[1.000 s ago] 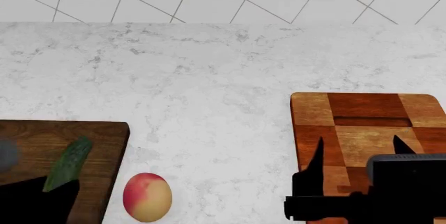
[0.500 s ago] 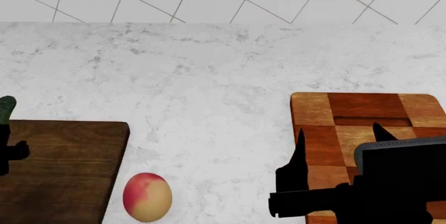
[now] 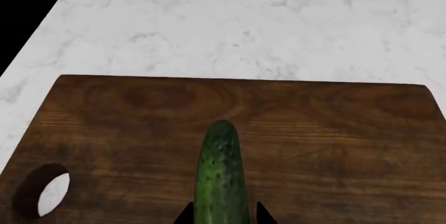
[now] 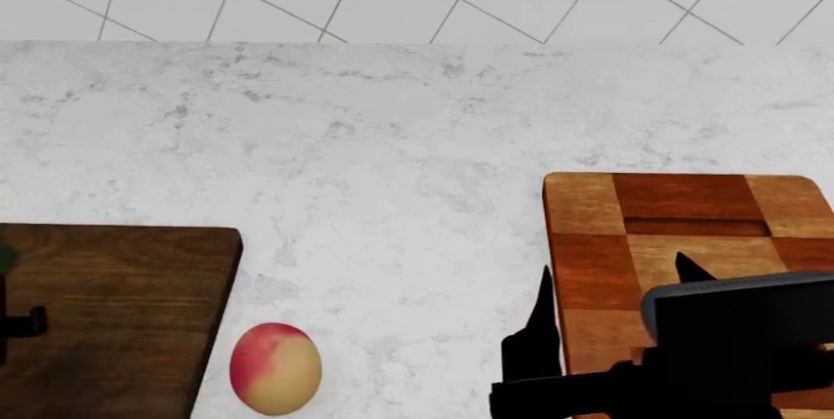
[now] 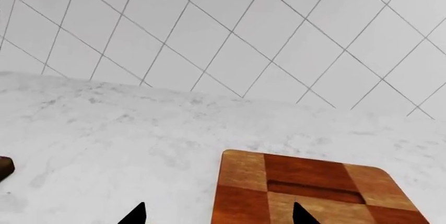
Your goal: Place the cucumber and the peach on separate cutting boards.
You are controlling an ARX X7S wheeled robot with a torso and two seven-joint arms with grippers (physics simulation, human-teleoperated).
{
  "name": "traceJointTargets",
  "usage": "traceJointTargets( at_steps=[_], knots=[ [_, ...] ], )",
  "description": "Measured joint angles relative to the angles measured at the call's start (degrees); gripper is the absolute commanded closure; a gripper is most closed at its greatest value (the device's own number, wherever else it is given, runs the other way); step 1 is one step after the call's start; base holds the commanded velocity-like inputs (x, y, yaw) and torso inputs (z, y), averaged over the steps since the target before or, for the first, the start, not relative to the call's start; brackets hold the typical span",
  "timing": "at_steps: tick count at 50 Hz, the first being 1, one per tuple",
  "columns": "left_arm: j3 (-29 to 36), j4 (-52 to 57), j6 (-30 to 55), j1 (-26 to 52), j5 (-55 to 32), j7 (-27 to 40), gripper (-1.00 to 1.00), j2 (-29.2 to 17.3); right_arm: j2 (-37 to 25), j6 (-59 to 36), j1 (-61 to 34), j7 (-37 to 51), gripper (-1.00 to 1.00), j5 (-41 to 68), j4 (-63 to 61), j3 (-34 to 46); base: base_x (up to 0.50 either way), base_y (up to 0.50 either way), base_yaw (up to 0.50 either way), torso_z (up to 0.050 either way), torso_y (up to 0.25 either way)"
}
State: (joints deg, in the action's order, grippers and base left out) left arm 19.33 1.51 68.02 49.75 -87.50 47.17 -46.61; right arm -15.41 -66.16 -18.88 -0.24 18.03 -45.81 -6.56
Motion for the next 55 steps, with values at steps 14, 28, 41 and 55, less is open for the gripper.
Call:
traceJointTargets(
  at_steps=[14,28,41,55],
  knots=[
    [0.75,-0.41,0.73,1.41,-0.03,-0.06,-1.00,0.31,0.02,1.80,1.71,0.00,-1.00,0.12,1.13,0.58,0.00,0.00,0.00,0.000,0.000],
    [-3.87,7.91,-1.28,-1.26,-6.60,5.74,-1.00,-2.50,0.44,-2.17,-0.23,-0.82,-1.00,3.26,-1.82,-0.19,0.00,0.00,0.00,0.000,0.000],
    [-15.08,22.87,-6.94,-11.12,-13.89,12.53,-1.00,-9.10,3.25,-14.65,-7.01,-1.94,-1.00,10.51,-6.25,0.17,0.00,0.00,0.00,0.000,0.000],
    [-23.82,30.74,-10.56,-19.26,-15.55,12.78,-1.00,-12.03,5.05,-20.23,-14.40,6.83,-1.00,24.24,-0.28,7.12,0.00,0.00,0.00,0.000,0.000]
  ],
)
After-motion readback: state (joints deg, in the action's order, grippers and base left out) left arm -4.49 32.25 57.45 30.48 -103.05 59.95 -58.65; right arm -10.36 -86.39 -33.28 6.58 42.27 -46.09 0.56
